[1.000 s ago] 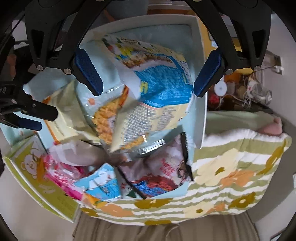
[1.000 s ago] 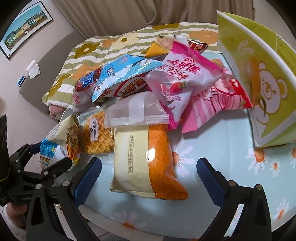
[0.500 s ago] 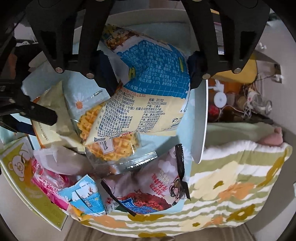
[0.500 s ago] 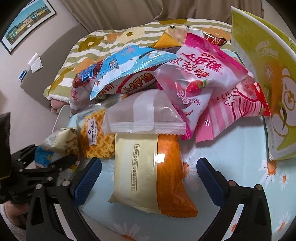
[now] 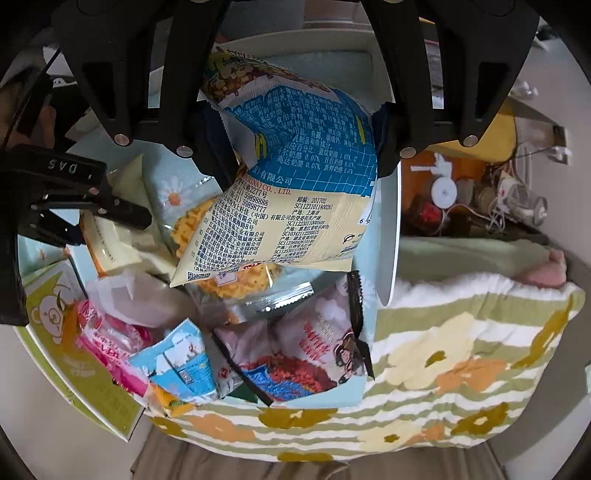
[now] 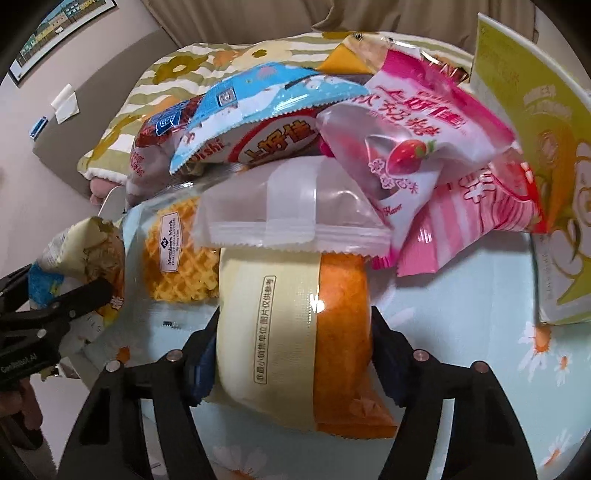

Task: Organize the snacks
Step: 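Carry both bags over the box and release them inside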

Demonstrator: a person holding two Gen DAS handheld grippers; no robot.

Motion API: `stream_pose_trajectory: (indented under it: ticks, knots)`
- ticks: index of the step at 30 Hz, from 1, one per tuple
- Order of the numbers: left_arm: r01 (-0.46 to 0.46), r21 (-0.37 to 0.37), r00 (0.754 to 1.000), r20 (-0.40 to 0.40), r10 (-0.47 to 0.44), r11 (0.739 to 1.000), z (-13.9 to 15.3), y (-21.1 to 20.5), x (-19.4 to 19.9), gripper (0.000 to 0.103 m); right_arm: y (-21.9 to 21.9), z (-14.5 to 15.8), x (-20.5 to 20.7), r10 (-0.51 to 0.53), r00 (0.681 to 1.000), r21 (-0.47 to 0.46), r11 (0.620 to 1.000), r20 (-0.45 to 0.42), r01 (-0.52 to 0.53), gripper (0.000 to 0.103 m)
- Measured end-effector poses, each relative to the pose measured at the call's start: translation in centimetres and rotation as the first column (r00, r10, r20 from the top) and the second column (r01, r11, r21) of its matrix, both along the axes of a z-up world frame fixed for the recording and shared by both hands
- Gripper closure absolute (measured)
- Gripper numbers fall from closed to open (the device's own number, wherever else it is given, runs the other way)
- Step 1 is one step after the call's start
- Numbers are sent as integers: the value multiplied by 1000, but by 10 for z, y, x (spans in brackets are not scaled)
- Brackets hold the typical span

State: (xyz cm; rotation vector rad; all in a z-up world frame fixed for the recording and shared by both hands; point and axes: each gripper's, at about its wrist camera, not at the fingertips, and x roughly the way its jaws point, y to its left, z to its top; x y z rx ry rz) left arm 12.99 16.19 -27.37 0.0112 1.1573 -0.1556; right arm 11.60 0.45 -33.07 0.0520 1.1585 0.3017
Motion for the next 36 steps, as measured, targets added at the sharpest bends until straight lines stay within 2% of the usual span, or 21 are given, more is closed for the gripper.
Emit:
stream_pose_trajectory:
  ticks: [10, 14, 19, 28, 31, 36]
  knots:
    - [39, -23, 998, 55, -38, 999, 30, -11, -6, 45, -17, 18, -32, -47, 999, 28, 998, -20, 48, 41]
    - [73, -40, 994, 83, -70, 997, 47, -24, -5, 45, -29, 34, -50, -83, 996, 34, 996, 8, 83, 41]
    - [122, -53, 984, 134, -114, 991, 72, -45, 0, 45, -53, 69, -64, -134, 988, 63, 990, 75, 130, 41]
    - [153, -78, 958, 258, -128, 985, 135, -106, 24, 45, -115, 140, -57, -167, 960, 123, 982, 226, 142, 41]
    - [145, -87, 945, 307, -112, 986, 157, -139, 35, 45, -147, 163, -49, -153, 948, 123, 985, 279, 123, 41]
    - [157, -104, 929, 353, -111, 982, 181, -206, 52, 45, -206, 183, -31, -150, 933, 123, 986, 327, 116, 41]
